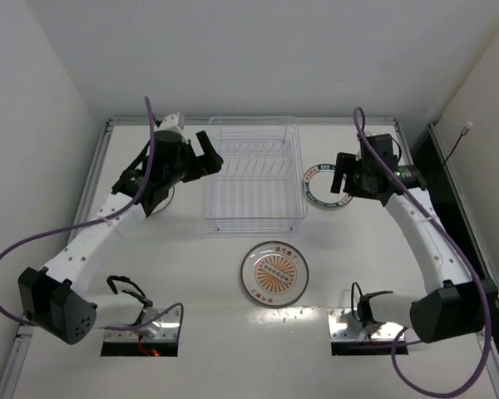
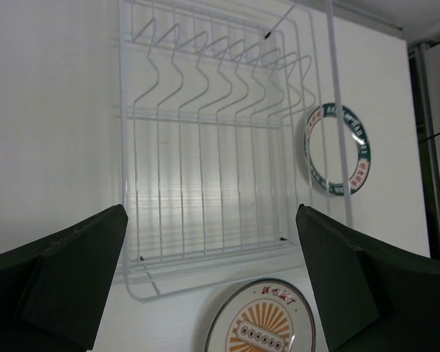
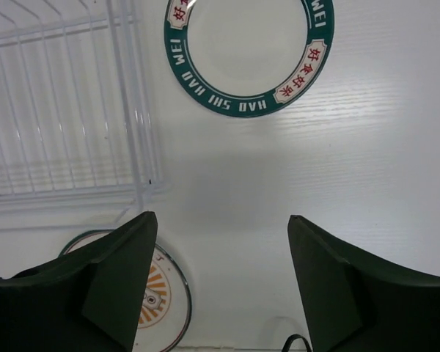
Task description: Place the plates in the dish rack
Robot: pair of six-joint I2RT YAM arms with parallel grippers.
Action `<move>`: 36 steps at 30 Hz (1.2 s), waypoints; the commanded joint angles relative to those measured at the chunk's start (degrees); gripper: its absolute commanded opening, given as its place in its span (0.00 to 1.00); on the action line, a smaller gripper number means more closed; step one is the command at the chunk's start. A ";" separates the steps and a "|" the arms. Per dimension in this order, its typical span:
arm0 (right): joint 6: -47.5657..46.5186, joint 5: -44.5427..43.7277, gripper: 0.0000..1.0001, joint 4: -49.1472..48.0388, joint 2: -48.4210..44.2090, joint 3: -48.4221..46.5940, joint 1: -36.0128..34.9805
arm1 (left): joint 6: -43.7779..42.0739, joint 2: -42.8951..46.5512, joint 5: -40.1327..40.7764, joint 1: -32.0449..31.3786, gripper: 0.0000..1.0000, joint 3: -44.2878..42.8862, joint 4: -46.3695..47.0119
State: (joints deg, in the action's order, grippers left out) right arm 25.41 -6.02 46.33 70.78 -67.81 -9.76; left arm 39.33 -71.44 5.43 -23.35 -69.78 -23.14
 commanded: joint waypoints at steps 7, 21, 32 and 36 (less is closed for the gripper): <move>-3.72 1.08 0.66 2.01 21.48 -16.12 6.93 | -2.94 4.73 5.29 -3.45 1.00 3.60 -3.58; 1.93 32.90 0.57 -13.37 38.44 -9.00 27.69 | -3.47 2.88 3.09 -3.45 1.00 3.50 -5.69; 5.97 33.36 0.51 -17.06 44.97 -7.25 26.63 | -2.94 2.88 3.62 -2.93 1.00 2.37 -8.15; 5.45 35.19 0.49 -18.55 46.98 -6.73 26.63 | -3.47 2.88 3.62 -1.88 1.00 2.37 -9.20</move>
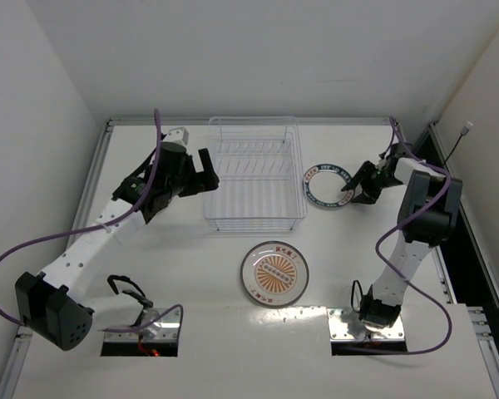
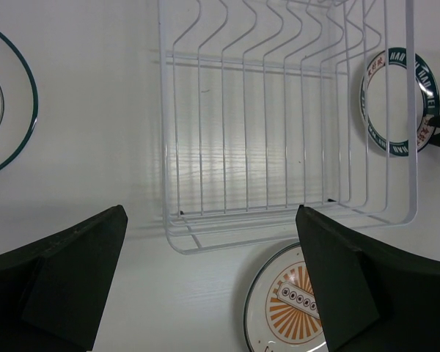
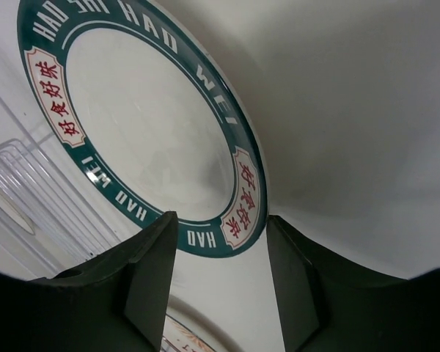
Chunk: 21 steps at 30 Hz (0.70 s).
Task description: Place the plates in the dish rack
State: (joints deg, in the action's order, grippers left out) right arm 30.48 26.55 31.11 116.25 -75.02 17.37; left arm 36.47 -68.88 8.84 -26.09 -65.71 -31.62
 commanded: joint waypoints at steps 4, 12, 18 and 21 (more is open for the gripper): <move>0.37 5.70 0.40 -5.80 3.54 1.11 -0.49 | -0.61 0.33 0.21 0.86 1.00 -2.23 -1.25; -2.53 5.71 0.11 -4.75 2.76 1.11 -0.49 | -0.61 0.33 -0.32 0.86 1.00 -3.37 -1.26; -3.67 2.74 0.00 -1.41 -6.37 -2.84 -0.49 | -1.66 -0.20 0.82 1.39 1.00 -4.42 -1.78; -1.48 -0.61 0.00 -0.88 -13.05 -6.53 -1.19 | -1.66 -1.25 1.35 1.39 1.00 -5.04 -2.31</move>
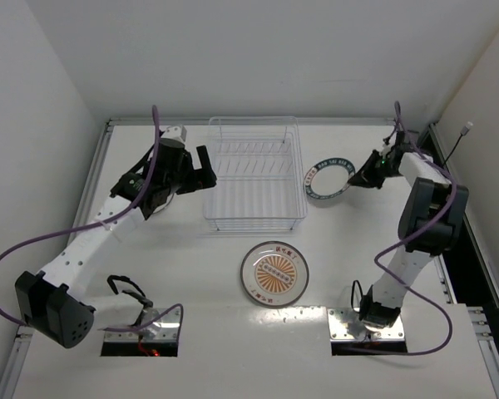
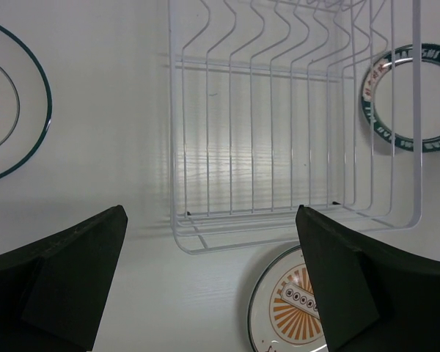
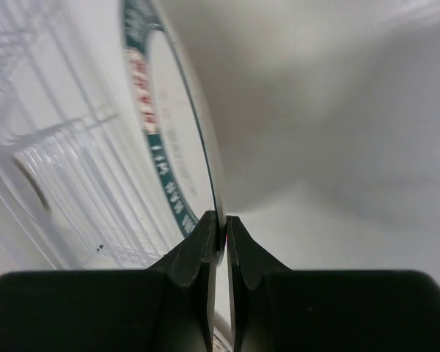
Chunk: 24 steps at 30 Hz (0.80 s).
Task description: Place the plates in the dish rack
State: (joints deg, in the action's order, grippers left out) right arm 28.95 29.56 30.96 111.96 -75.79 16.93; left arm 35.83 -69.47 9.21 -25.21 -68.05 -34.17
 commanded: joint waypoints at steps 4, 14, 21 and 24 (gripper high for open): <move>1.98 -10.74 0.00 0.67 -14.40 -13.32 -4.70 | -1.56 -2.50 2.04 0.51 1.00 -3.32 -1.06; -1.00 -28.50 0.00 5.95 -9.67 -28.00 -17.89 | -3.22 -4.36 3.09 2.71 1.00 -3.32 -2.74; -2.66 -37.46 0.00 9.55 -2.55 -35.29 -25.00 | -3.75 -4.36 3.09 4.47 1.00 -3.32 -3.27; -2.67 -39.57 0.00 10.08 -0.96 -35.92 -26.07 | -3.75 -4.36 3.09 5.00 1.00 -3.32 -3.79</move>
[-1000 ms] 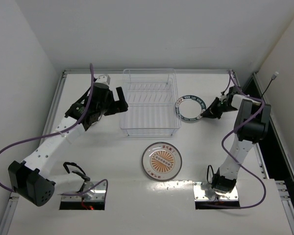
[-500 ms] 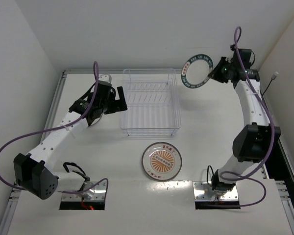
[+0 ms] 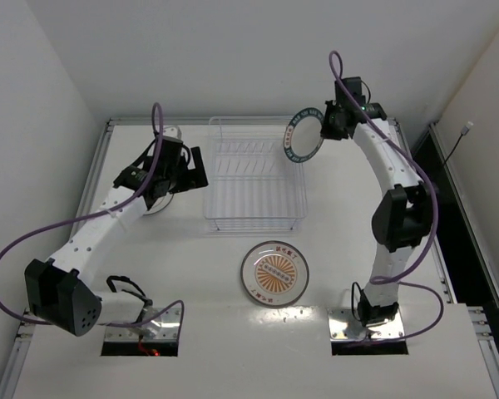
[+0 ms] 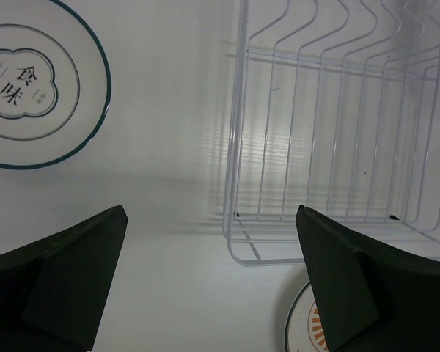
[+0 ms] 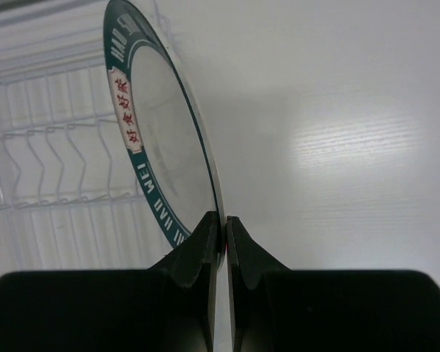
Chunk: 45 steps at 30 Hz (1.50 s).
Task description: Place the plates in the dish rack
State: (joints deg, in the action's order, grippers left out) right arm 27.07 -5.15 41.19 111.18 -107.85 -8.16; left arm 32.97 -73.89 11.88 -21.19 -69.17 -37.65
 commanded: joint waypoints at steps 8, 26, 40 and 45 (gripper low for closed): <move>0.26 -13.91 0.00 3.45 4.04 -6.48 -6.42 | -0.89 0.59 0.43 2.02 1.00 -2.20 -1.46; 1.93 -20.69 0.00 9.17 3.79 -11.16 -9.68 | -1.95 1.64 0.43 2.56 1.00 -2.73 -3.04; 1.93 -21.22 0.00 8.56 1.50 -8.61 -9.68 | -2.47 2.17 0.43 2.56 1.00 -2.73 -3.04; 1.93 -21.74 0.00 7.50 -0.96 -6.23 -9.68 | -2.47 2.17 0.43 2.56 1.00 -2.21 -3.04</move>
State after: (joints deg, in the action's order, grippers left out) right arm 28.53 -24.10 49.91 114.50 -114.45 -17.45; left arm 31.09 -73.65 11.88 -19.29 -69.63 -40.75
